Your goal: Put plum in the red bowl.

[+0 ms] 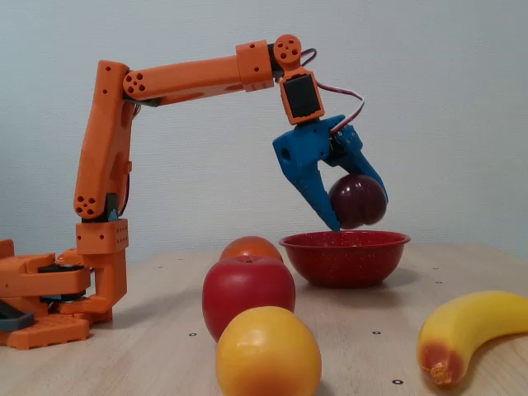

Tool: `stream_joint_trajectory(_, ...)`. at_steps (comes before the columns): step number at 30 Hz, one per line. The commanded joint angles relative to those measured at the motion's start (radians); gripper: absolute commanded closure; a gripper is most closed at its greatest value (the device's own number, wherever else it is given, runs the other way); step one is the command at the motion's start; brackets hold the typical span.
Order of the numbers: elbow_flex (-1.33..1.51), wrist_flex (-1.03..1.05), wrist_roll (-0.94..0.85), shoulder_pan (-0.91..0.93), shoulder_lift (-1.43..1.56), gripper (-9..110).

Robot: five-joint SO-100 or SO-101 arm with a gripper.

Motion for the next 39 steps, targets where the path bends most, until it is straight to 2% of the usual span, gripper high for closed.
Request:
stream_joint_trajectory(1,-0.06,-0.014,0.041,-0.058,0.204,102)
stream_joint_trajectory(22,-0.255,-0.063,0.383,-0.538,0.207,102)
stream_joint_trajectory(28,-0.273,-0.16,0.445,-0.577,0.114,102)
stream_joint_trajectory(39,-0.281,-0.353,0.405,-0.572,-0.097,102)
